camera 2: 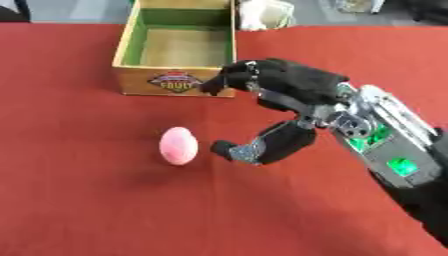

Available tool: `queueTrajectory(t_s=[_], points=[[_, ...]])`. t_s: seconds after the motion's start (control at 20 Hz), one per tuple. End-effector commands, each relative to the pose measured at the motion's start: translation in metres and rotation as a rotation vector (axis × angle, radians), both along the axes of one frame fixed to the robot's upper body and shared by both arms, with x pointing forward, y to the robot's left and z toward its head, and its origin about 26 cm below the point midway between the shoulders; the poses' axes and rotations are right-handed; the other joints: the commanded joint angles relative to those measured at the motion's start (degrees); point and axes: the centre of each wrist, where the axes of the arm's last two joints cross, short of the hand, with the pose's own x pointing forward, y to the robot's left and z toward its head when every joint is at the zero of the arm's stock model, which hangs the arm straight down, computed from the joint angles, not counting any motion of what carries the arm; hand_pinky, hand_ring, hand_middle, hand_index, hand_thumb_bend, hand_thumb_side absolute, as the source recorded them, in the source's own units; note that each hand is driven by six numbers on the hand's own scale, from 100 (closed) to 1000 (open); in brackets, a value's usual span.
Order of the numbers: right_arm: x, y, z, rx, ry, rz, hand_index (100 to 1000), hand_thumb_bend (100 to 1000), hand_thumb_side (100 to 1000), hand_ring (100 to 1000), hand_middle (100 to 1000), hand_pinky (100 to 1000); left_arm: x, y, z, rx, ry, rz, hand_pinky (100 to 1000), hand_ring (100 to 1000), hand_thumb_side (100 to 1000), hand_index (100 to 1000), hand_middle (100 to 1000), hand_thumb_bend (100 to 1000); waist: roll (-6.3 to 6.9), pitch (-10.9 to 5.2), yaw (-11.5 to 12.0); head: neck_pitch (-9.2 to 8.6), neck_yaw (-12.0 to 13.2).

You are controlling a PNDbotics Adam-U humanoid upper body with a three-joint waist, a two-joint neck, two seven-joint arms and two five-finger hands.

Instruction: Pick up objects on the table and place them in the box.

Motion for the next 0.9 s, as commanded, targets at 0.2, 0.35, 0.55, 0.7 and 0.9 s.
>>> queueTrajectory(t_s=[0.2,0.35,0.55,0.7,0.9], points=[[-0.005,0.005,0.003,-0.102,0.009,0.013,987,365,574,841,779,731,0.000,-0.001,0.007,0.022,-0.020,-0.020,444,483,649,499,374,100,-0.31,-1.25,0.54,-0.07,-1.33],[-0.006,0.019,-0.005,-0.144,0.043,0.015,993,363,577,840,776,728,0.000,-0.001,0.007,0.022,-0.018,-0.023,444,483,648,499,374,100,-0.34,-1.39,0.50,0.01,-1.39],[-0.006,0.032,-0.001,-0.151,0.084,0.002,991,360,575,839,773,725,0.000,-0.001,0.006,0.023,-0.014,-0.023,444,484,649,499,374,100,-0.41,-1.58,0.43,-0.04,-1.26],[-0.006,0.041,0.001,-0.152,0.109,-0.008,991,356,574,842,781,728,0.000,-0.001,0.006,0.023,-0.013,-0.025,444,484,649,499,374,100,-0.41,-1.71,0.47,-0.09,-1.34],[-0.007,0.051,0.003,-0.157,0.128,-0.025,996,353,580,844,791,729,0.000,-0.001,0.006,0.024,-0.012,-0.027,445,484,649,499,374,100,-0.41,-1.87,0.52,-0.10,-1.63]])
